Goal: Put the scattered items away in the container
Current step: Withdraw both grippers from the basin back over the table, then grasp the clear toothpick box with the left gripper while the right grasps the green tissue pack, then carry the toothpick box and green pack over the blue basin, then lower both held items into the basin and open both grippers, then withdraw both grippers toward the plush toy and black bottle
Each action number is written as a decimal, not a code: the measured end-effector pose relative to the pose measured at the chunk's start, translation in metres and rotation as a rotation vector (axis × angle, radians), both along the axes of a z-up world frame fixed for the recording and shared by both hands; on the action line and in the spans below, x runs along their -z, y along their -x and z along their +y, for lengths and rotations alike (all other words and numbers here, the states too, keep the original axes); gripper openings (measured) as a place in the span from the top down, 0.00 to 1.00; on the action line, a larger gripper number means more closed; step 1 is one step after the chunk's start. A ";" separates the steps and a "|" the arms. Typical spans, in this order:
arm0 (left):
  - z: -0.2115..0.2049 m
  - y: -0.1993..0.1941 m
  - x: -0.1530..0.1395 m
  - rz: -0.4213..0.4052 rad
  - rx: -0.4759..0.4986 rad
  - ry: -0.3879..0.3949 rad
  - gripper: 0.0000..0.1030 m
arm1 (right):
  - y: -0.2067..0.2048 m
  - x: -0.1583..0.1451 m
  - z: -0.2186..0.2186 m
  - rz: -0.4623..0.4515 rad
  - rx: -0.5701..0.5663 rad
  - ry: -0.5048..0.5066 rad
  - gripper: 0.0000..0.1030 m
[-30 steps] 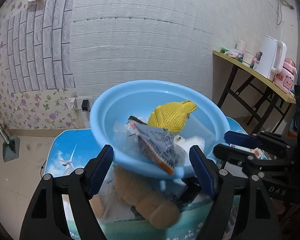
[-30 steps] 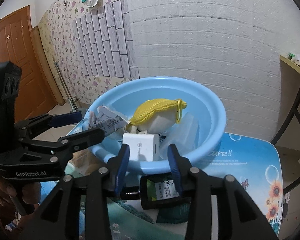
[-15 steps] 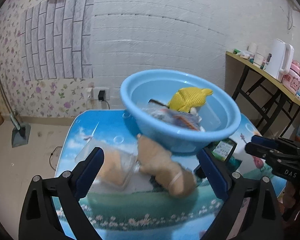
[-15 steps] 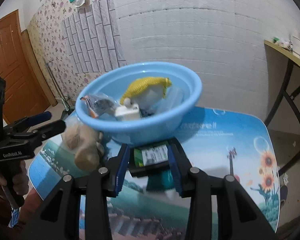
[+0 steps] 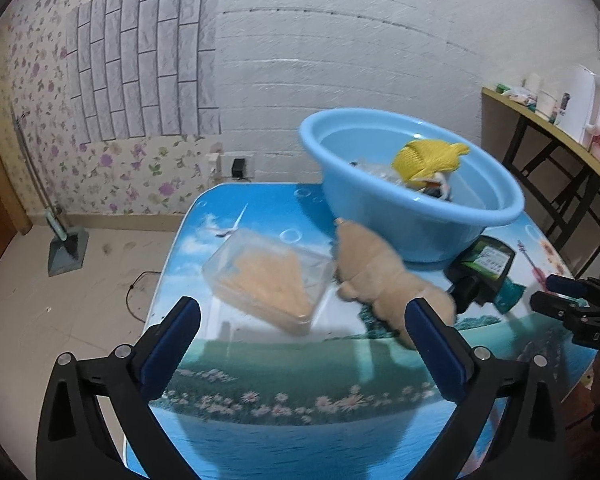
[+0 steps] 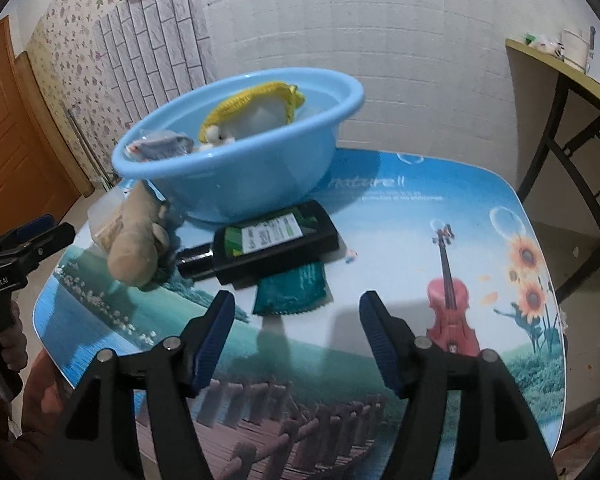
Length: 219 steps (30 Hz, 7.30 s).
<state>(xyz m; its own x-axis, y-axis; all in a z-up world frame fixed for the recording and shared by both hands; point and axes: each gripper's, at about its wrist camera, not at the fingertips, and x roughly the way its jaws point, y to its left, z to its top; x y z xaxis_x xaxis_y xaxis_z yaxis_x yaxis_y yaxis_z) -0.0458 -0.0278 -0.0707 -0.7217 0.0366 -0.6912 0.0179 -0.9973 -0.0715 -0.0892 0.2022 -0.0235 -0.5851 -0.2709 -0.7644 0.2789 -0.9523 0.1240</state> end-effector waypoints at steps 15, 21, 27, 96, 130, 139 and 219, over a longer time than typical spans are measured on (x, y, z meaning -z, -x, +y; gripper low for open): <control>-0.027 0.026 0.026 -0.072 -0.021 0.019 0.00 | 0.016 0.014 -0.012 -0.046 -0.017 -0.037 0.29; -0.037 0.038 0.028 -0.070 0.016 -0.007 0.00 | 0.024 0.020 -0.019 -0.068 -0.034 -0.053 0.29; -0.034 0.052 0.032 -0.080 0.082 0.008 0.00 | 0.030 0.026 -0.028 -0.083 -0.048 -0.077 0.29; 0.013 -0.027 0.042 -0.147 0.035 0.009 0.05 | -0.034 0.021 0.020 -0.051 0.023 -0.132 0.53; -0.002 -0.016 -0.041 0.026 -0.037 -0.004 0.05 | -0.026 -0.053 0.017 0.133 -0.005 -0.026 0.57; 0.010 -0.001 -0.056 0.058 -0.006 -0.013 0.05 | -0.019 -0.074 0.001 0.181 -0.056 0.022 0.57; 0.046 0.035 -0.041 0.013 0.113 -0.051 0.00 | 0.018 -0.034 -0.010 0.061 -0.026 0.031 0.32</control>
